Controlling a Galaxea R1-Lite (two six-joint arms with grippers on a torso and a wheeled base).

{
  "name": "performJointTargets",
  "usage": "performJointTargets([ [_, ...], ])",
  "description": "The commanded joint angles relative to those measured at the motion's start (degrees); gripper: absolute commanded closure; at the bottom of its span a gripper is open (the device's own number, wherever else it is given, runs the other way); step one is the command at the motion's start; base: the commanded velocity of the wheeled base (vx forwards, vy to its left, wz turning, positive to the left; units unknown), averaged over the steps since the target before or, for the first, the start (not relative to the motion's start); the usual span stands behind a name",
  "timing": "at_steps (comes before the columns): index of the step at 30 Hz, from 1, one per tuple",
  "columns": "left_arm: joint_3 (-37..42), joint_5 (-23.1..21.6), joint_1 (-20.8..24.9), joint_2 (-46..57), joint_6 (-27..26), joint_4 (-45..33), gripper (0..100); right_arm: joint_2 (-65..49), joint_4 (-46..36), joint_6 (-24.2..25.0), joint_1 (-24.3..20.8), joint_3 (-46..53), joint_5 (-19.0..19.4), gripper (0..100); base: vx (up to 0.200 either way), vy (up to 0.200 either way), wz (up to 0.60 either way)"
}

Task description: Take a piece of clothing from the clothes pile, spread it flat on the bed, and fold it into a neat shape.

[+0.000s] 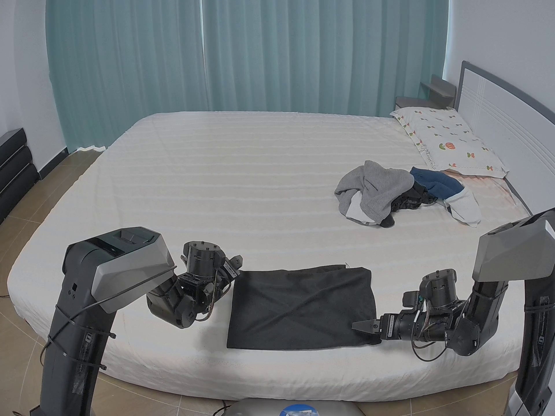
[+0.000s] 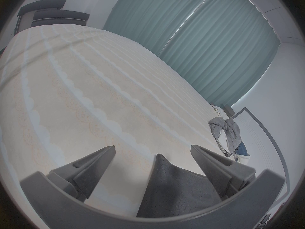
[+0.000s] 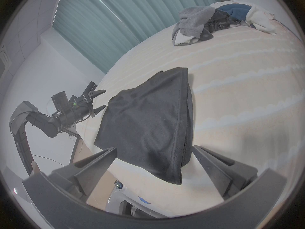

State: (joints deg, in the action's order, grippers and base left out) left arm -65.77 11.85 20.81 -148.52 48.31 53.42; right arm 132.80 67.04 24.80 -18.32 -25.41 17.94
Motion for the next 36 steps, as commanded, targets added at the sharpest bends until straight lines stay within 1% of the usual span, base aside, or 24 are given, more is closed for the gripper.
performJointTargets([
  [1, -0.06, 0.02, 0.02, -0.11, 0.03, 0.02, 0, 1.67, 0.2, -0.01, -0.31, -0.17, -0.01, 100, 0.0, 0.0, 0.0],
  [10, -0.06, 0.02, 0.02, -0.11, 0.03, 0.02, 0, 1.49, -0.68, -0.36, -0.22, 0.0, -0.72, 100, 0.0, 0.0, 0.0],
  [20, -0.06, 0.02, 0.02, -0.11, -0.06, 0.02, 0, 0.35, -1.21, -5.81, 0.92, 2.03, -0.72, 100, 0.0, 0.0, 0.0],
  [25, -0.06, 0.02, 0.02, -0.19, -0.32, 0.02, 0, 0.17, -1.12, -6.87, 1.18, 2.38, -0.72, 100, 0.0, 0.0, 0.0],
  [33, -0.06, 0.02, 0.02, -0.28, -0.32, 0.02, 0, 0.53, -1.12, -9.94, 1.71, 3.43, -0.63, 100, 0.0, 0.0, 0.0],
  [36, -0.06, 0.02, 0.02, -0.28, -0.32, 0.02, 0, 0.7, -1.12, -10.03, 1.71, 3.34, -0.72, 100, 0.0, 0.0, 0.0],
])
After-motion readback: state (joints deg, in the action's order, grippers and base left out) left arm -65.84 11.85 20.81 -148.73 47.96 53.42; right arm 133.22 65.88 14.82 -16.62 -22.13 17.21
